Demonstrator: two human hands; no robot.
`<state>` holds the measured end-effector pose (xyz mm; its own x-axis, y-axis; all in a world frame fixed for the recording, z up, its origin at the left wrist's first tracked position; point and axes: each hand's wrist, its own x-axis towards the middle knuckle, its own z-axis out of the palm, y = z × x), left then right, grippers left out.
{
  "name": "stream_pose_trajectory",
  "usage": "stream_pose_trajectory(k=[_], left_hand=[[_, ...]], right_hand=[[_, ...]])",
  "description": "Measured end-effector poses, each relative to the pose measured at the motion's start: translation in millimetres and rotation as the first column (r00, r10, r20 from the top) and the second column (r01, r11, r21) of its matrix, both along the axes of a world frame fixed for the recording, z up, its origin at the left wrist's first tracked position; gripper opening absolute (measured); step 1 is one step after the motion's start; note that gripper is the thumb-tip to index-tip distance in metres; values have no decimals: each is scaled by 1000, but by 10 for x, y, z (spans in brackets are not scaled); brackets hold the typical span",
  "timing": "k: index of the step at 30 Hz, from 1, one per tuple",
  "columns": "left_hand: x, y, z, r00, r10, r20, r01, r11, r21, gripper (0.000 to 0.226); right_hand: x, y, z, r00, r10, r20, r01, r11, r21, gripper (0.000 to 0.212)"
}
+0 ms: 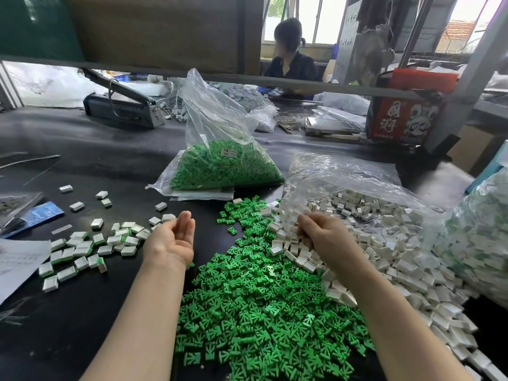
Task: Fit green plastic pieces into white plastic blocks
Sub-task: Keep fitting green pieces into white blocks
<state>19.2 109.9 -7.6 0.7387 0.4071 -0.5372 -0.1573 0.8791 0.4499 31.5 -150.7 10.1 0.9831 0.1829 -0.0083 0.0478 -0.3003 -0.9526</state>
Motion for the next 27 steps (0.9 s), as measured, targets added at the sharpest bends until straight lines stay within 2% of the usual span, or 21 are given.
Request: stream_pose_trajectory(k=[3, 6, 8, 9, 10, 11, 13, 15, 16, 17, 19, 22, 25, 27], left_hand=[[7, 18, -1, 997, 77, 28, -78, 997, 15, 26], [11, 7, 14, 995, 83, 51, -86, 995, 59, 22], [19, -74, 26, 999, 47, 17, -50, 978, 201, 19], [24, -146, 28, 1000, 17, -25, -7, 939, 344, 20], [23, -232, 14, 996, -13, -84, 55, 851, 522, 20], [17, -331, -11, 989, -34, -147, 127, 712, 691, 18], [-20, -546, -66, 968, -86, -234, 249, 377, 892, 17], [-54, -746, -121, 936, -152, -316, 334, 112, 936, 26], [-59, -833, -140, 918, -168, -360, 369, 22, 929, 32], [-65, -910, -147, 902, -185, -391, 393, -25, 919, 37], [-79, -1034, -143, 874, -240, -423, 428, -36, 903, 44], [-91, -1121, -139, 836, -306, -456, 462, -57, 885, 48], [-99, -1138, -89, 820, -371, -435, 467, -5, 884, 48], [-102, -1136, -71, 808, -415, -419, 474, 34, 880, 44]], right_hand=[[-4, 15, -16, 999, 16, 37, -13, 996, -88, 29], [-11, 20, -35, 995, 42, 85, -26, 984, -178, 26], [-12, 27, -43, 992, 68, 104, -42, 970, -240, 23], [-9, 32, -41, 990, 80, 114, -46, 961, -273, 21], [-7, 30, -41, 988, 91, 123, -50, 951, -305, 18], [-5, 29, -37, 986, 103, 132, -54, 941, -333, 15], [-9, 25, -31, 979, 133, 152, -64, 917, -394, 10], [-15, 21, -30, 971, 160, 175, -58, 875, -481, 7], [-15, 21, -32, 968, 170, 185, -47, 847, -530, 9], [-15, 22, -33, 966, 172, 194, -32, 821, -571, 10], [-8, 28, -45, 962, 175, 210, -6, 782, -623, 10], [-21, 80, -82, 949, 224, 223, -10, 728, -686, 25], [-36, 145, -147, 918, 293, 266, 26, 627, -779, 32], [-30, 159, -181, 905, 303, 297, 57, 606, -793, 28]])
